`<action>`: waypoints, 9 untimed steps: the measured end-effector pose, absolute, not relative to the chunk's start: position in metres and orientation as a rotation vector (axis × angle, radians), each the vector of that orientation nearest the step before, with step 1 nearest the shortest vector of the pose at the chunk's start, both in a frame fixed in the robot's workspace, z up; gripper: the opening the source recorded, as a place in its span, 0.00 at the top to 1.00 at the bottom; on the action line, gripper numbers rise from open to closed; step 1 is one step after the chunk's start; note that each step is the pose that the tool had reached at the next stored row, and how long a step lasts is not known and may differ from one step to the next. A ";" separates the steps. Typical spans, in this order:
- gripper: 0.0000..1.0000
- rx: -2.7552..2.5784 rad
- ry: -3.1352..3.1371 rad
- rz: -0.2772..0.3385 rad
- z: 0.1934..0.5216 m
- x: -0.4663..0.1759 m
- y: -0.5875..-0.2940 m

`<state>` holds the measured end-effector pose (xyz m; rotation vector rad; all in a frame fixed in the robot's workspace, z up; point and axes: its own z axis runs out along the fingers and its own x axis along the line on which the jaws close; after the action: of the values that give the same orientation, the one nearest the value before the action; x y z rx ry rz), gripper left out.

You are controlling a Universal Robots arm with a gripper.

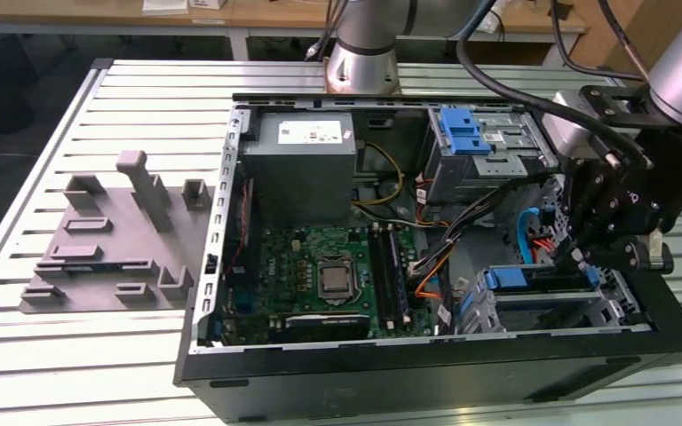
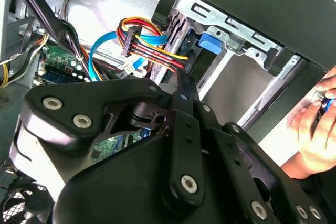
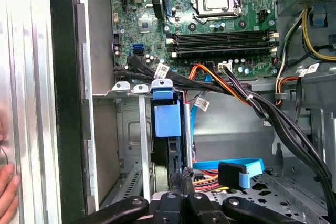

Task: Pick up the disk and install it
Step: 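Insert the first disk wire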

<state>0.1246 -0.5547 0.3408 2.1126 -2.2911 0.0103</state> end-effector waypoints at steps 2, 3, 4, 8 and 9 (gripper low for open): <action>0.89 2.113 -2.291 0.010 0.341 0.125 -0.555; 0.89 2.113 -2.291 0.010 0.341 0.125 -0.555; 0.89 2.113 -2.291 0.010 0.341 0.125 -0.555; 0.89 2.113 -2.291 0.010 0.341 0.125 -0.555; 0.89 2.113 -2.291 0.010 0.341 0.125 -0.555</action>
<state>0.1246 -0.5547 0.3410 2.1125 -2.2911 0.0103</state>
